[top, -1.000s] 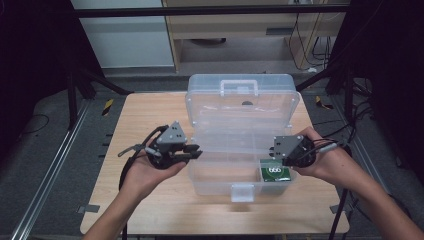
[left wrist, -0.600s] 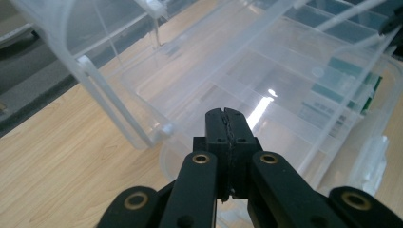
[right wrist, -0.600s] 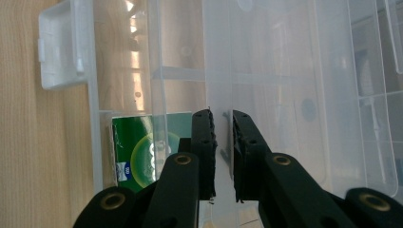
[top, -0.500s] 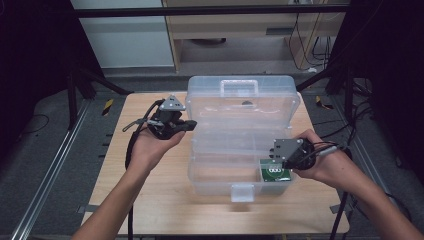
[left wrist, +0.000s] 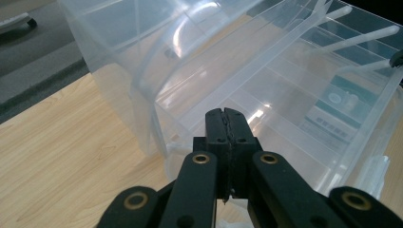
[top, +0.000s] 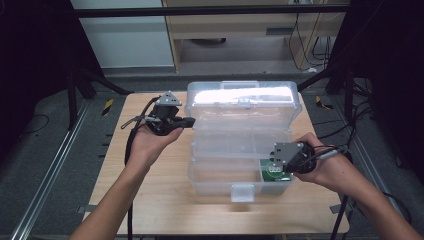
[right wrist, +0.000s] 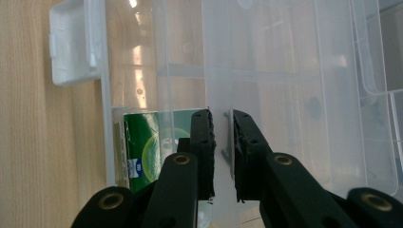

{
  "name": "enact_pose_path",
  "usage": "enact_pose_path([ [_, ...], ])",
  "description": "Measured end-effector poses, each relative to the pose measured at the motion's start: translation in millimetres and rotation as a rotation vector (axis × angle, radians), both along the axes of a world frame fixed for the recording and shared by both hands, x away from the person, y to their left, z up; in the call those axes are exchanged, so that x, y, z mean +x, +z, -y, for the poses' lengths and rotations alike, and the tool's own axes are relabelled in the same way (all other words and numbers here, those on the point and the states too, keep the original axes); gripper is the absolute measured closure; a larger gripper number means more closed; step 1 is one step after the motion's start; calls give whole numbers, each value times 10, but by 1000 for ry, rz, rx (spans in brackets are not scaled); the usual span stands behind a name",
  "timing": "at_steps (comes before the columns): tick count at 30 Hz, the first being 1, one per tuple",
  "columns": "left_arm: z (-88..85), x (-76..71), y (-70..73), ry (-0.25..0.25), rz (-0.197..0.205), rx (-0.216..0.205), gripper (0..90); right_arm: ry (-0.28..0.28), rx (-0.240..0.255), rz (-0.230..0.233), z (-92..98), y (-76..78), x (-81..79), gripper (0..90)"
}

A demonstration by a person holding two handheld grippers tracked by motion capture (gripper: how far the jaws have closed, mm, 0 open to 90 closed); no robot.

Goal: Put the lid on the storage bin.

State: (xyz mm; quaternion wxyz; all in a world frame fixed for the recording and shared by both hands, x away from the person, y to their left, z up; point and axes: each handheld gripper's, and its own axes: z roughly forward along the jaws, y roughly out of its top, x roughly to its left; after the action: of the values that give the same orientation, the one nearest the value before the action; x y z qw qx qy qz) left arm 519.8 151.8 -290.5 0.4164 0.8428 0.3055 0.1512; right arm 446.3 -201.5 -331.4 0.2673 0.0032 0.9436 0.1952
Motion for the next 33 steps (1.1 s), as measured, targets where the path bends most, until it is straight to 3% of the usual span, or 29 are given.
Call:
enact_pose_path([
  [6,-6,-7,-8,11,-1,-1,899,3,-8,-6,-8,-25,-25,797],
  [16,-47,-68,-104,4,-28,-36,899,3,-15,-21,-3,-68,-61,801],
  [33,-125,-307,-296,-31,-55,-64,898,-7,2,-48,19,-180,-146,771],
])
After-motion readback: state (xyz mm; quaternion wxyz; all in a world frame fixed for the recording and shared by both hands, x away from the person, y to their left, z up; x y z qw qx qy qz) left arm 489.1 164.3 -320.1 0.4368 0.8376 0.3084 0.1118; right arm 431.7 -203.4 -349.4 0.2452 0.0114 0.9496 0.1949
